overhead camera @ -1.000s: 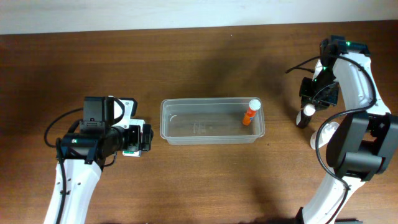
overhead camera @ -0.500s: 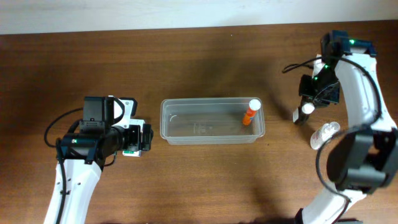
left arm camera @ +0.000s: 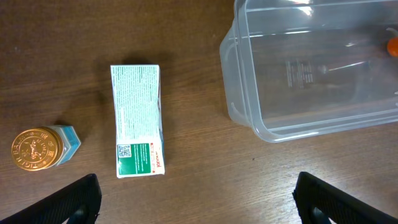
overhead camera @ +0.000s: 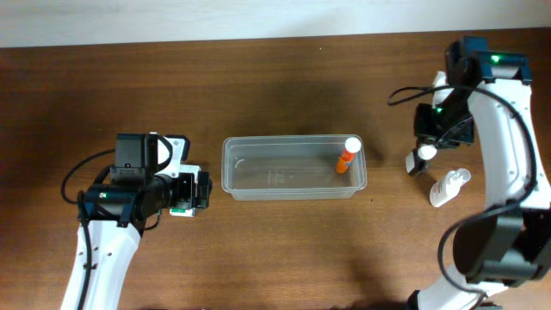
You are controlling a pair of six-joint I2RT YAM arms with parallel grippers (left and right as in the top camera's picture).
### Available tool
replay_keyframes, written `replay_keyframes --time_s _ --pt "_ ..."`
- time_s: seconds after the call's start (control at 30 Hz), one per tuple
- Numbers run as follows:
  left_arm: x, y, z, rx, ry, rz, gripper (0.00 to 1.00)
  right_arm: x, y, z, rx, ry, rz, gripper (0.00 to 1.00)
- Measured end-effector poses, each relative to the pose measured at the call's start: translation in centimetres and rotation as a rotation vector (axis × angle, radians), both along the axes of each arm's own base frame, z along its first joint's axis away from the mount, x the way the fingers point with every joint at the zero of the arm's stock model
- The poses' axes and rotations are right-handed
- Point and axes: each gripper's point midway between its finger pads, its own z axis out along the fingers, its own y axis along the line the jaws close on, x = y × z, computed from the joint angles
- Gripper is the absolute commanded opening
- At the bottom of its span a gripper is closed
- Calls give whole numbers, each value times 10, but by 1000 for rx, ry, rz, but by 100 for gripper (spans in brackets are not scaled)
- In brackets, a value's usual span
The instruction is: Pack container
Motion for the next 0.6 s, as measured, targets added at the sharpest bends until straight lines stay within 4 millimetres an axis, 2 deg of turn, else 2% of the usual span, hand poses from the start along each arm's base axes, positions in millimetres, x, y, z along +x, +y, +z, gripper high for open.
replay_keyframes --time_s 0.13,0.3,0.37,0.47,0.6 --pt "0 0 0 0 1 0 99 -13 32 34 -6 -88 96 25" --pt "1 0 0 0 -1 0 99 -42 76 87 3 -246 231 25" --pt "1 0 0 0 -1 0 99 -51 89 98 11 -281 273 25" --pt "1 0 0 0 -1 0 99 -57 102 101 16 -290 308 26" --pt "1 0 0 0 -1 0 100 -53 101 96 -12 -272 292 26"
